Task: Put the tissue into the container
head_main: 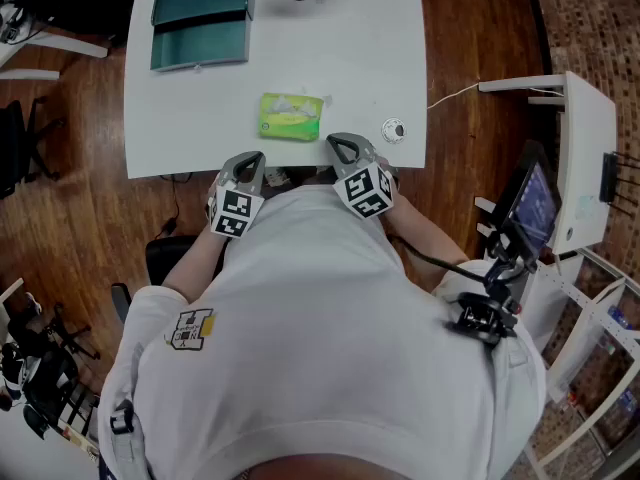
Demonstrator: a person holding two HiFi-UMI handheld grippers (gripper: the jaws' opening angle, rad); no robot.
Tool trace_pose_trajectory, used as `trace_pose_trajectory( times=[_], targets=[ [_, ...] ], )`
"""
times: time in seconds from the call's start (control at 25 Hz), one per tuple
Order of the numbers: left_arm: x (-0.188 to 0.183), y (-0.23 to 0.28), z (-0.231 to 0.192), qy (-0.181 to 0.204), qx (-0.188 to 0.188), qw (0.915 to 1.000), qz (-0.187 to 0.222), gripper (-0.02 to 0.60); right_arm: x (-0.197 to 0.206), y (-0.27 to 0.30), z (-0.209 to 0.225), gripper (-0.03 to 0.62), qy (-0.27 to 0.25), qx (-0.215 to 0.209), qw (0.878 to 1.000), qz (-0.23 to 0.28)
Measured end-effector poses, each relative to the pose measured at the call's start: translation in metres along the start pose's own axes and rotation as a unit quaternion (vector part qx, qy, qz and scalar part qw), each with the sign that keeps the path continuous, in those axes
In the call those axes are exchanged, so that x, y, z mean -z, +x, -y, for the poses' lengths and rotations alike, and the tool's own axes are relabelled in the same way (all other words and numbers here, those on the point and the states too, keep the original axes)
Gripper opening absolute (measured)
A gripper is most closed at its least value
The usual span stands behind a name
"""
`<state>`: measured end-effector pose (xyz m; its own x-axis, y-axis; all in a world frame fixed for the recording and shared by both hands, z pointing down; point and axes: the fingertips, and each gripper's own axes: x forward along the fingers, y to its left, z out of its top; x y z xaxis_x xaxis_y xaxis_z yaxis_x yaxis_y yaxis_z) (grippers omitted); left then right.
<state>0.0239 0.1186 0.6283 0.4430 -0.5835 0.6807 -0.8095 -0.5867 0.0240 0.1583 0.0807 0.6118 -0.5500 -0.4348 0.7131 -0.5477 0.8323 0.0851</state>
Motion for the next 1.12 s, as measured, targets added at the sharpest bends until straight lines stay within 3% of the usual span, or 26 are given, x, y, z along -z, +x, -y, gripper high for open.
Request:
trace_pose_trajectory(
  times=[0.24,0.28,0.36,0.48,0.6,0.72,0.84,0.92,1.0,1.12],
  targets=[
    [0.002,-0.003,-0.006,0.002,0.025,0.9996,0.015,0.0,-0.009,-0.001,-0.003,0.002,-0.032,0.016,0.999,0.008],
    [0.001,-0.003,-0.006,0.004,0.035,0.9992,0.018,0.0,-0.011,0.0,-0.005,0.077,-0.045,0.011,0.999,0.008],
    [0.0,-0.003,-0.006,0.011,0.062,0.9978,0.021,0.079,-0.015,0.004,-0.012,0.241,-0.075,-0.006,0.997,0.0],
    [-0.002,0.0,-0.012,0.04,0.098,0.9942,0.017,0.196,-0.018,0.021,-0.02,0.432,-0.123,-0.038,0.991,-0.027],
    [-0.016,0.022,-0.009,0.104,0.123,0.987,-0.006,0.323,-0.013,0.034,-0.006,0.523,-0.177,-0.061,0.981,-0.052],
    [-0.035,0.049,-0.002,0.182,0.143,0.9721,-0.037,0.396,-0.012,0.043,0.014,0.532,-0.197,-0.083,0.974,-0.069],
    [-0.031,0.064,-0.021,0.211,0.165,0.9611,-0.068,0.41,-0.022,0.073,0.009,0.518,-0.209,-0.125,0.965,-0.098],
    [-0.029,0.069,-0.032,0.209,0.168,0.9603,-0.076,0.408,-0.025,0.083,0.001,0.401,-0.218,-0.157,0.957,-0.111],
    [-0.034,0.071,-0.039,0.194,0.163,0.9644,-0.075,0.345,-0.028,0.084,0.001,0.374,-0.21,-0.171,0.957,-0.107],
    [-0.044,0.073,-0.045,0.182,0.152,0.9691,-0.067,0.334,-0.036,0.082,0.009,0.333,-0.198,-0.171,0.961,-0.092]
  ],
)
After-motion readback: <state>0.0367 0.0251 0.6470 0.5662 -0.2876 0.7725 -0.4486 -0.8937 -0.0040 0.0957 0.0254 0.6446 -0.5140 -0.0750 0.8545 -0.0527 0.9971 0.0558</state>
